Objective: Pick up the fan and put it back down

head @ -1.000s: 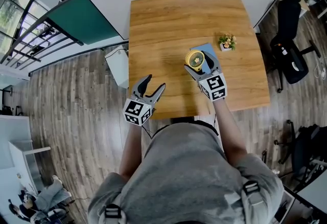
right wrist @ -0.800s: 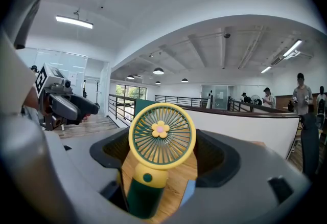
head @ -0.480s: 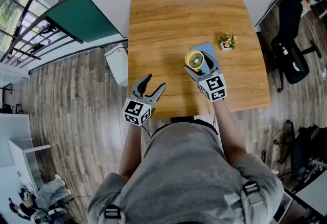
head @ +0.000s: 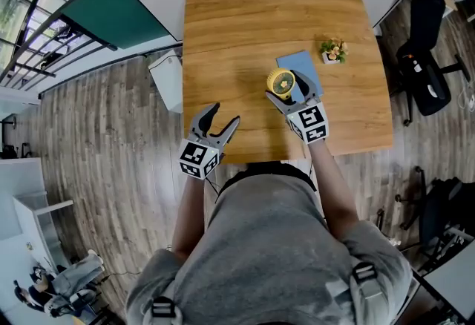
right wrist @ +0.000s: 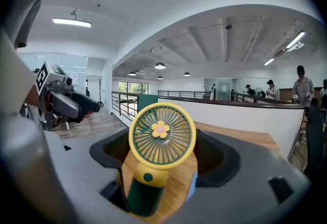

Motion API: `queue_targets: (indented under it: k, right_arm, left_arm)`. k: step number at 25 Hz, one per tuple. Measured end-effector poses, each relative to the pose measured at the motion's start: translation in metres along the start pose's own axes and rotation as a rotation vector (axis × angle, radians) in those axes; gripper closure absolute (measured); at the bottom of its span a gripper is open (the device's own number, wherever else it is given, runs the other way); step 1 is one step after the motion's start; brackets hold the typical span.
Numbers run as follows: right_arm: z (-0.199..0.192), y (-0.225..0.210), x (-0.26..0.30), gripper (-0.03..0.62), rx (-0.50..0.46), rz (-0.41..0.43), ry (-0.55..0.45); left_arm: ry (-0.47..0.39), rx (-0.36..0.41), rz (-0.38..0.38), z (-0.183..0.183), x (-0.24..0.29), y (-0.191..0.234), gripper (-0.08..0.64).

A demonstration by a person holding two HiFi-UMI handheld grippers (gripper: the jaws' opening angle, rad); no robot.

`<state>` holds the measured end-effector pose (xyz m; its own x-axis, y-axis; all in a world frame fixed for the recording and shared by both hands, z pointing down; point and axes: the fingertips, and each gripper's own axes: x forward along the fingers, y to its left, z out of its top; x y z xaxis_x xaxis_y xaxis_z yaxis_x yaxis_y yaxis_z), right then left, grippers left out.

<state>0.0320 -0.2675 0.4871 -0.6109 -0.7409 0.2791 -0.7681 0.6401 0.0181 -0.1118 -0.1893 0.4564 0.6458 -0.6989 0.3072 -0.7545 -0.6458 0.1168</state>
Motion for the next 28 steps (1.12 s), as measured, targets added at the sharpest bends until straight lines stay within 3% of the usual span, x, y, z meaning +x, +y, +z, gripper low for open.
queue_targets:
  k: [28]
  right_arm:
    - [-0.165, 0.024, 0.016, 0.196, 0.161, 0.062, 0.228]
  left_arm:
    - [0.211, -0.14, -0.062, -0.109, 0.032, -0.02, 0.277]
